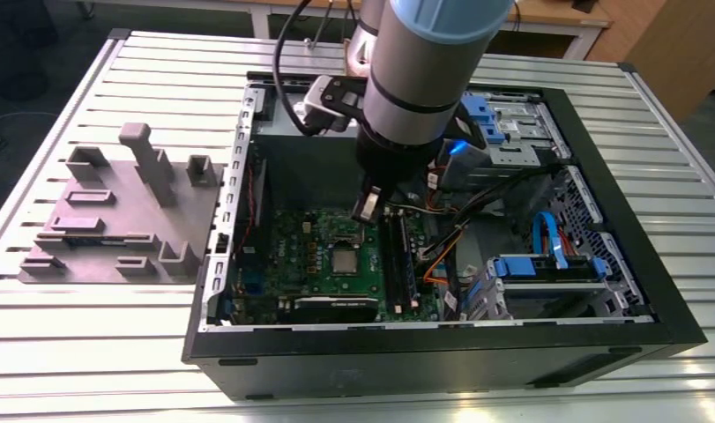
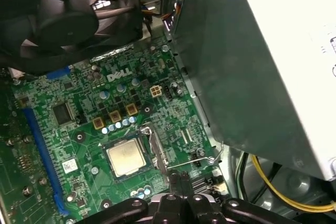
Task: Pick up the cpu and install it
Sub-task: 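Close the cpu cover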
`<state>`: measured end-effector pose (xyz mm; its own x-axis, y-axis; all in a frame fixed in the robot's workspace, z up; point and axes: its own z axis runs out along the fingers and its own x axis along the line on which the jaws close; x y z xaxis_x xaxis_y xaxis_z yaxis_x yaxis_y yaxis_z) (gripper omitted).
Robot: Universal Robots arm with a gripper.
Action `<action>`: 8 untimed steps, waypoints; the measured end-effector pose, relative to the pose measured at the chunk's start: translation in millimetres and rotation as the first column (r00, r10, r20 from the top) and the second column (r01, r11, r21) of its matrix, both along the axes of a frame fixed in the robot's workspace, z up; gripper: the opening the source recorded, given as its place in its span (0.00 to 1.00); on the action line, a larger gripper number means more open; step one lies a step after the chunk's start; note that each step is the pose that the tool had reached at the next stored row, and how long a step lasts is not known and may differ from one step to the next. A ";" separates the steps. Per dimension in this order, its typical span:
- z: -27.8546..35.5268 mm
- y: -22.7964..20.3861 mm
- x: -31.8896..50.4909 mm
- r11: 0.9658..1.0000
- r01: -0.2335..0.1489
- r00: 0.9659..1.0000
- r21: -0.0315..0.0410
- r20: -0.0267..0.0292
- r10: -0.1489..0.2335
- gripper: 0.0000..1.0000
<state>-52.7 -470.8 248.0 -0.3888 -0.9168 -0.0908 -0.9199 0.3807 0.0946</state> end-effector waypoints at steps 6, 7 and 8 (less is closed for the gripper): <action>-0.2 -3.9 0.0 1.000 0.000 1.000 -0.003 0.000 0.000 0.10; -0.3 -4.5 0.0 1.000 0.000 1.000 -0.006 0.000 0.000 0.10; -0.3 -5.2 0.0 1.000 0.000 1.000 -0.008 0.000 0.000 0.10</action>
<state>-52.8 -476.1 247.7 -0.3888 -0.9176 -0.0831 -0.9199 0.3814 0.0916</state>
